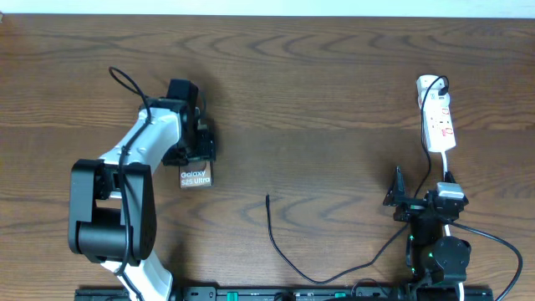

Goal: Plug charger to phone and switch on socket
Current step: 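Lift the phone and swing it toward the table center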

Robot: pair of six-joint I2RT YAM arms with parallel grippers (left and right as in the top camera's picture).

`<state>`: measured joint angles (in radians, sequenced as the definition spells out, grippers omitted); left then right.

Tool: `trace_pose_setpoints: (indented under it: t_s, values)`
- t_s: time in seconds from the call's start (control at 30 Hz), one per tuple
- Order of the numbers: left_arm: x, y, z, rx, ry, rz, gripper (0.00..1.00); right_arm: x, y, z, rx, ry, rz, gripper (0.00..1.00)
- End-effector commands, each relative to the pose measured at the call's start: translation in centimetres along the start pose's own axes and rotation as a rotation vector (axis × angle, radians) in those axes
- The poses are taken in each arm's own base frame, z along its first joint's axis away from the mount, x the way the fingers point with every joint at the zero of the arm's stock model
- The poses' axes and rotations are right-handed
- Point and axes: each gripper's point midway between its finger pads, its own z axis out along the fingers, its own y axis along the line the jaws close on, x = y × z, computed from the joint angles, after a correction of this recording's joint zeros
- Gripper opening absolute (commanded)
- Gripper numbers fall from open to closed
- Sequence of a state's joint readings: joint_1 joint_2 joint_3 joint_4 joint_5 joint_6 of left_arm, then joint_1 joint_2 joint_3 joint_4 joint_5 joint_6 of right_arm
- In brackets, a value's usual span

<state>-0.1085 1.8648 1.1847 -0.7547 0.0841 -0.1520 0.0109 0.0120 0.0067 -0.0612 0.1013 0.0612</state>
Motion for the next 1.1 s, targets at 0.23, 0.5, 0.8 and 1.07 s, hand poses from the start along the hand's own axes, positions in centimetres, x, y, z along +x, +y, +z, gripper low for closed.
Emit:
trace_pose_setpoints:
  t_s: [0.23,0.5,0.8,1.07]
  values:
    - [-2.4,-1.2,-3.2,0.037,-0.041,0.024,0.08,0.0,0.3,0.0,-0.012,0.000,0.012,0.99]
    - [-2.3,-6.0,-5.9,0.322,-0.022,0.031,0.07,0.0,0.3,0.0,-0.013,0.000,0.012,0.99]
    - [-3.2,-10.7,-11.1,0.710,0.023,-0.131,0.07,0.0,0.3,0.0,-0.013,0.000,0.012,0.99]
    - [-4.0,-11.9,-15.1,0.995,0.182,-0.395,0.07,0.0,0.3,0.0,-0.013,0.000,0.012,0.99]
